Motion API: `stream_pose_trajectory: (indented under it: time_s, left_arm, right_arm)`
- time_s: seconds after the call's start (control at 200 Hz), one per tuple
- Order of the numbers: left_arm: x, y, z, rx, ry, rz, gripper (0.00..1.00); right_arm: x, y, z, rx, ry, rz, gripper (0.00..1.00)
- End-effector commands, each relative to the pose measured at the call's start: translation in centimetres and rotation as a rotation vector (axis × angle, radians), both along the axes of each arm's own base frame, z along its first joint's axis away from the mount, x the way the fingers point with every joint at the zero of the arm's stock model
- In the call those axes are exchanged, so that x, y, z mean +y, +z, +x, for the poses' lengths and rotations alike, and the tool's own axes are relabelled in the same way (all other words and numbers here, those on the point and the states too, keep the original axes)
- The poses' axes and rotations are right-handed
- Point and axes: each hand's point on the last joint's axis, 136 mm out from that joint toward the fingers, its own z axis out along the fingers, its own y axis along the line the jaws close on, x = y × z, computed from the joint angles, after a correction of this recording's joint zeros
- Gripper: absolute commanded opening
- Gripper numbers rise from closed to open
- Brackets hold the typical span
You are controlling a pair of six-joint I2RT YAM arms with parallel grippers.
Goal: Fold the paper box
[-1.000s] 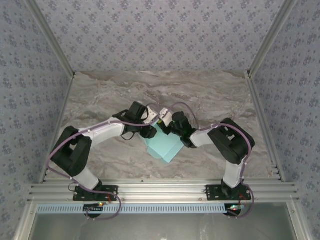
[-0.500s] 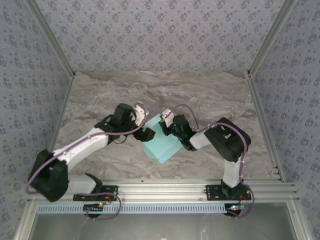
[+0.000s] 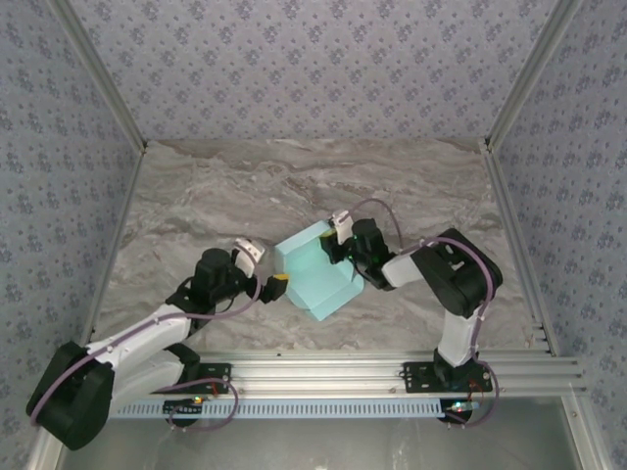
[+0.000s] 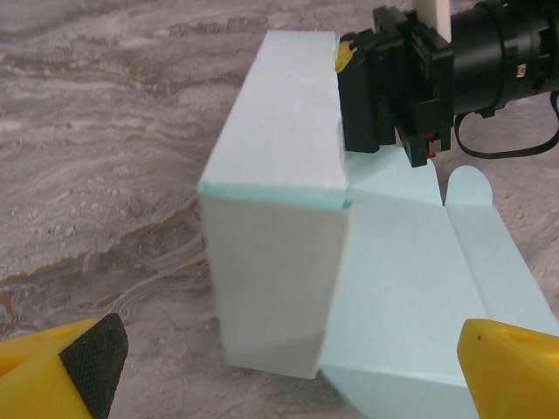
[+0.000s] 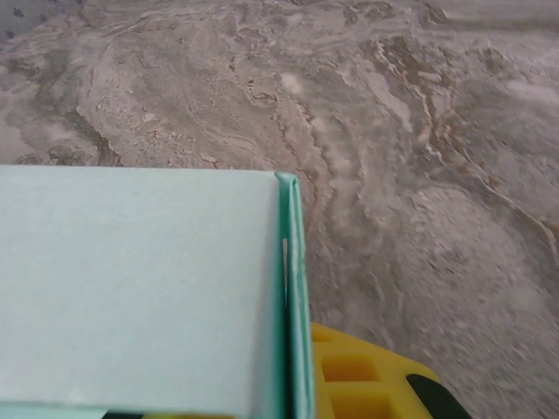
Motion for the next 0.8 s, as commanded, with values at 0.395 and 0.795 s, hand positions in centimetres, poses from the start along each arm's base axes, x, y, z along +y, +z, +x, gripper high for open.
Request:
stream_pose_trajectory:
  time_s: [0.395,0.795]
  left_arm:
    - [-5.1,5.8,0.4,-0.129,-0.112,-0.115,0.8]
    - [-6.3,5.8,0.1,-0.112,-0.095,-0.131,0.74]
  right_arm:
    - [0.2,4.7,-2.4,0.1,0.153,0.143,0.1]
    - [0.5,4.4,-1.9,0.067,0.075,0.094,0.1]
